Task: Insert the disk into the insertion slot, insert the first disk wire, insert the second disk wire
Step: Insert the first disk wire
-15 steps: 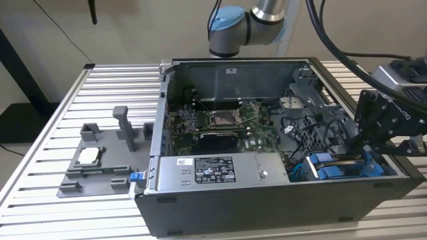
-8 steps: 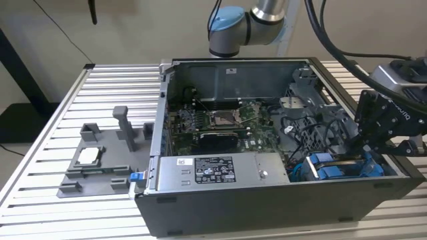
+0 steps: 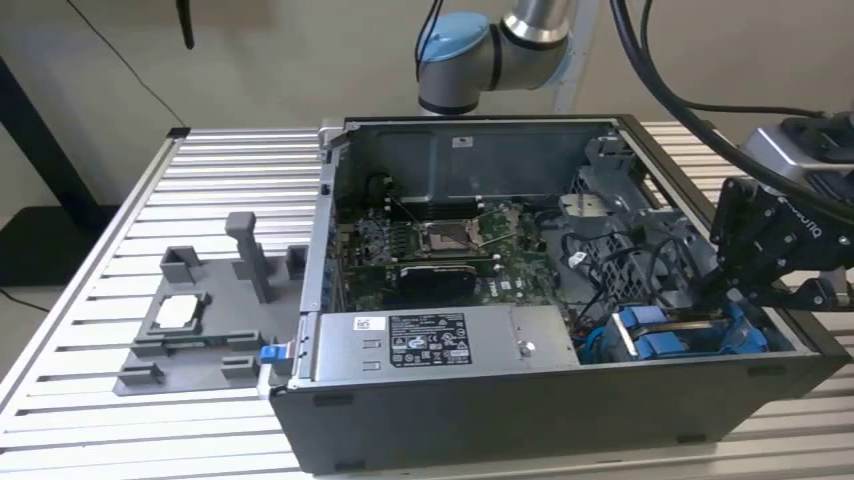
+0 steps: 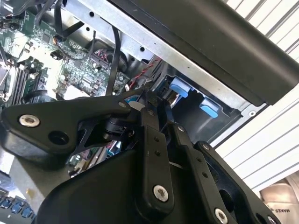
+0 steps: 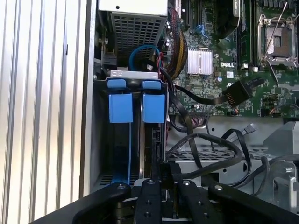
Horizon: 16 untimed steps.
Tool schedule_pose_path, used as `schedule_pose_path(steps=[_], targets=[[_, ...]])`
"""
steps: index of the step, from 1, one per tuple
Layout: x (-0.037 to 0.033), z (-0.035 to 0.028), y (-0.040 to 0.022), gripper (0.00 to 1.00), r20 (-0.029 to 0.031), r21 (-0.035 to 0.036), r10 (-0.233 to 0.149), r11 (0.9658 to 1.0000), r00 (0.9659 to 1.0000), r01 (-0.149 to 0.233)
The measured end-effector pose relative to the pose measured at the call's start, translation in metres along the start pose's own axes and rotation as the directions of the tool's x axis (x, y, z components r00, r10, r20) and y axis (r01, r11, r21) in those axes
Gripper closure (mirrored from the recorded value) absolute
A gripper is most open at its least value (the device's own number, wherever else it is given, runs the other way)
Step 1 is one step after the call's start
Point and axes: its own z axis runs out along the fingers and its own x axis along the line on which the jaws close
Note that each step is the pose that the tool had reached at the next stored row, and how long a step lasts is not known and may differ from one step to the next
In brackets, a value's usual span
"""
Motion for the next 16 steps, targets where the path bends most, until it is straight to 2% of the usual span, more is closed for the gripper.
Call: schedule_pose_path(steps=[10, 16], targets=[[0.0016, 0.0011, 0.0004, 0.81, 0.0023, 0.0045, 0.022, 0.9997, 0.9997, -0.022], [0.002, 0.0035, 0.0003, 0.81, 0.0028, 0.0115, 0.025, 0.9996, 0.9997, -0.025]])
